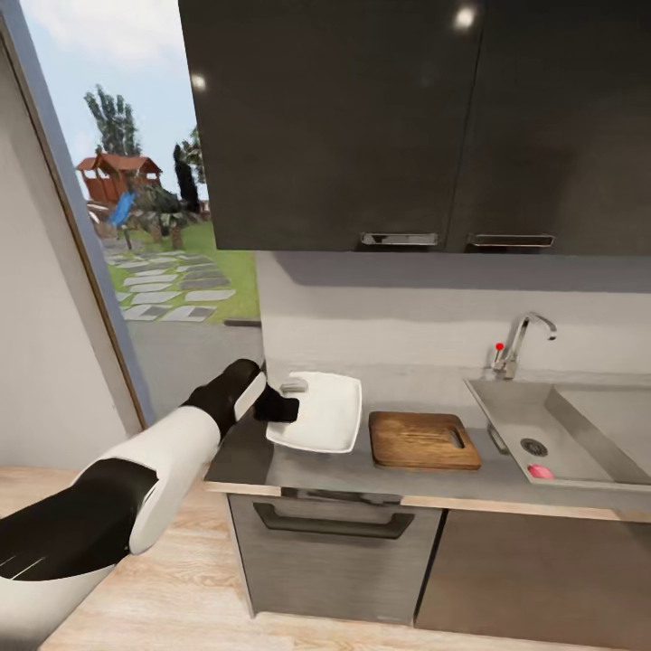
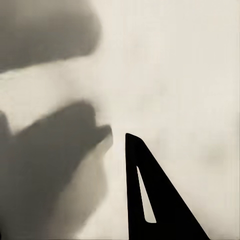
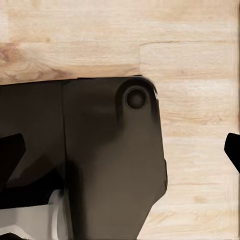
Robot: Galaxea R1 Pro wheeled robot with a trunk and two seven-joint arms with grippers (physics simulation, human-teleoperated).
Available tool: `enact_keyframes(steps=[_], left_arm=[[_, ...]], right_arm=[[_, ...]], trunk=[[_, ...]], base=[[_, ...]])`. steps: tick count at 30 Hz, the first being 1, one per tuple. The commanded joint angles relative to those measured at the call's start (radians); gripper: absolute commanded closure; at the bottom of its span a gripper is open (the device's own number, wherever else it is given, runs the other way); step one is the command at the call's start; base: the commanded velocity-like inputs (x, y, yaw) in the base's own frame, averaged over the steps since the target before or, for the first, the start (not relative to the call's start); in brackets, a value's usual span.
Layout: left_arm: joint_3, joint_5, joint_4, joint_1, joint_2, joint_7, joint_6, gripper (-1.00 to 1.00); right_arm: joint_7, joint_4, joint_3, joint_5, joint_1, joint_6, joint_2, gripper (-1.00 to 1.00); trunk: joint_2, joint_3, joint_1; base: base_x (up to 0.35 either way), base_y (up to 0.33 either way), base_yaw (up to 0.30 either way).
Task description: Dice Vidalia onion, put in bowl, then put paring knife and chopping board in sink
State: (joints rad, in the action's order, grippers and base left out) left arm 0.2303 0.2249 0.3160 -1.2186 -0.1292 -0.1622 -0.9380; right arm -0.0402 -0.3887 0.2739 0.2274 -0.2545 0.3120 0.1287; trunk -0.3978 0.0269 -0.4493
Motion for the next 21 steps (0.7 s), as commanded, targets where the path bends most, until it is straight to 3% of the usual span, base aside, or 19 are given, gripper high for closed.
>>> enact_keyframes(steps=[1,4,7,16,21], left_arm=[[-0.008,0.015,0.038,-0.001,0.008,0.001,-0.045,1.0],[-0.068,0.017,0.051,-0.001,0.011,0.002,-0.062,1.0],[-0.091,0.018,0.053,-0.001,0.035,0.003,-0.067,1.0],[-0.099,0.017,0.048,-0.001,0.065,0.004,-0.067,1.0],[-0.098,0.016,0.024,-0.001,0.073,0.004,-0.066,1.0]], right_arm=[[-0.003,-0.013,0.006,0.01,0.0,-0.027,0.0,-1.0],[-0.003,-0.078,0.006,0.009,0.0,-0.12,0.003,-1.0],[-0.003,-0.107,0.006,0.009,0.0,-0.18,0.001,-1.0],[-0.002,-0.114,0.007,0.008,0.0,-0.206,-0.004,-1.0],[0.0,-0.108,0.007,0.007,0.0,-0.206,-0.003,-1.0]], trunk=[[-0.002,0.002,-0.001],[-0.002,0.002,-0.001],[-0.002,0.002,-0.001],[-0.002,0.002,-0.001],[-0.002,0.002,-0.001]], base=[[0.001,0.0,0.001],[0.0,0.0,0.0],[0.0,0.0,0.0],[0.005,0.0,0.0],[0.176,0.0,0.0]])
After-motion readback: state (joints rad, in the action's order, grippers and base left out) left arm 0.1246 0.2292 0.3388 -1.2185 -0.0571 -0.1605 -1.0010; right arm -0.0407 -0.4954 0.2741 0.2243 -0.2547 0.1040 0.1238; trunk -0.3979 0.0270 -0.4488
